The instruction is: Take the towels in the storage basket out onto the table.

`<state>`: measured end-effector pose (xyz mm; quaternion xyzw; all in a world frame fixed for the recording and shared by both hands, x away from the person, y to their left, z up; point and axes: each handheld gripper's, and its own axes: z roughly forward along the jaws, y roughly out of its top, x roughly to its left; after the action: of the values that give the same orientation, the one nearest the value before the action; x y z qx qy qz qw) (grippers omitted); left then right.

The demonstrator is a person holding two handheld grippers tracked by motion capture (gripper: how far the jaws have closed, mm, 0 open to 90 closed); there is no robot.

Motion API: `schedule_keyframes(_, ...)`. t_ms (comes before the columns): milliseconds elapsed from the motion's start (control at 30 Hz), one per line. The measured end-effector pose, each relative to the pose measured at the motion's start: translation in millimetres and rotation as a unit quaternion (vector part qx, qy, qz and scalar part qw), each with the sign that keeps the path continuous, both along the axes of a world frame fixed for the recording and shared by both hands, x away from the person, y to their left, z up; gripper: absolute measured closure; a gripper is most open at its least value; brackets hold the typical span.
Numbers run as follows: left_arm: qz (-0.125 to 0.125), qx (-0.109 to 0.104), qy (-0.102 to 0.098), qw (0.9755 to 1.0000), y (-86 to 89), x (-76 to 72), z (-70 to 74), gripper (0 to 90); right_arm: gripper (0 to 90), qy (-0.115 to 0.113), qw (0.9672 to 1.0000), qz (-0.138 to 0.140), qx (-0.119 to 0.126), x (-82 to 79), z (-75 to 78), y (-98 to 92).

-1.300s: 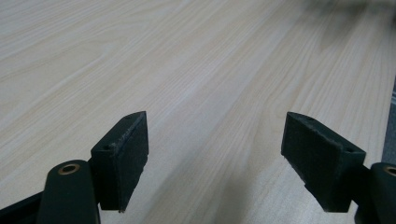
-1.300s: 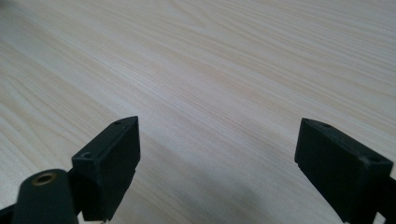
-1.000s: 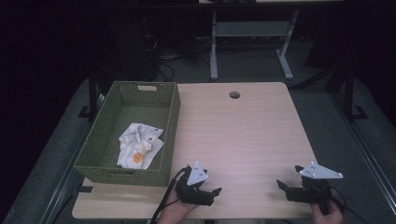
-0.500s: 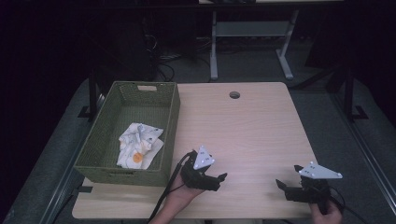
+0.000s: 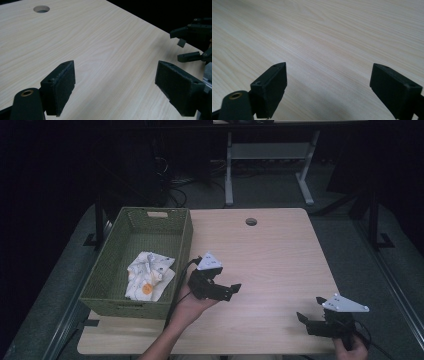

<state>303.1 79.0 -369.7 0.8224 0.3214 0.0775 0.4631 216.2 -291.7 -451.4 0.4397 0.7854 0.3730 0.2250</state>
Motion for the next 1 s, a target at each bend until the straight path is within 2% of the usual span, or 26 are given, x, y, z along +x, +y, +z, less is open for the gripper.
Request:
schedule_keyframes(167, -0.011, -0.011, 0.015, 0.9998, 10.9, 6.9, 10.6, 16.7, 13.9, -0.002, 1.0000, 0.003, -0.002, -0.5, 0.8, 0.5)
schedule_keyframes(233, -0.018, -0.027, 0.022, 0.9992, 17.9, 11.0, 15.9, 16.7, 13.9, -0.001, 1.0000, 0.003, -0.001, -0.7, 0.9, 0.0)
schedule_keyframes(333, -0.031, -0.056, 0.037, 0.9973, 29.2, 18.5, 21.8, 16.7, 13.9, -0.001, 1.0000, 0.003, -0.001, -0.7, 0.7, -0.5)
schedule_keyframes(433, -0.042, -0.056, 0.058, 0.9959, 39.4, 27.5, 25.8, 16.7, 13.9, -0.002, 1.0000, 0.005, -0.002, -0.8, 1.4, -0.8)
schedule_keyframes(500, -0.057, -0.068, 0.068, 0.9937, 47.7, 31.7, 28.6, 16.7, 13.9, 0.000, 1.0000, 0.004, -0.001, -0.8, 1.2, -0.3)
schedule_keyframes(567, -0.057, -0.067, 0.073, 0.9934, 54.9, 35.2, 31.8, 16.7, 13.9, 0.000, 1.0000, 0.004, -0.001, -1.0, 1.4, -0.2)
schedule_keyframes(633, -0.063, -0.072, 0.083, 0.9920, 63.2, 40.1, 34.3, 16.8, 13.9, 0.000, 1.0000, 0.005, -0.002, -0.6, 1.0, -0.1)
schedule_keyframes(833, -0.055, -0.132, 0.120, 0.9824, 96.3, 54.8, 36.4, 17.4, 14.0, -0.002, 0.9999, 0.012, -0.003, -1.0, 1.8, 1.1)
schedule_keyframes(1000, -0.040, -0.133, 0.132, 0.9815, 118.6, 62.1, 38.2, 17.4, 13.9, -0.001, 0.9998, 0.016, -0.007, -1.5, 1.5, 3.3)
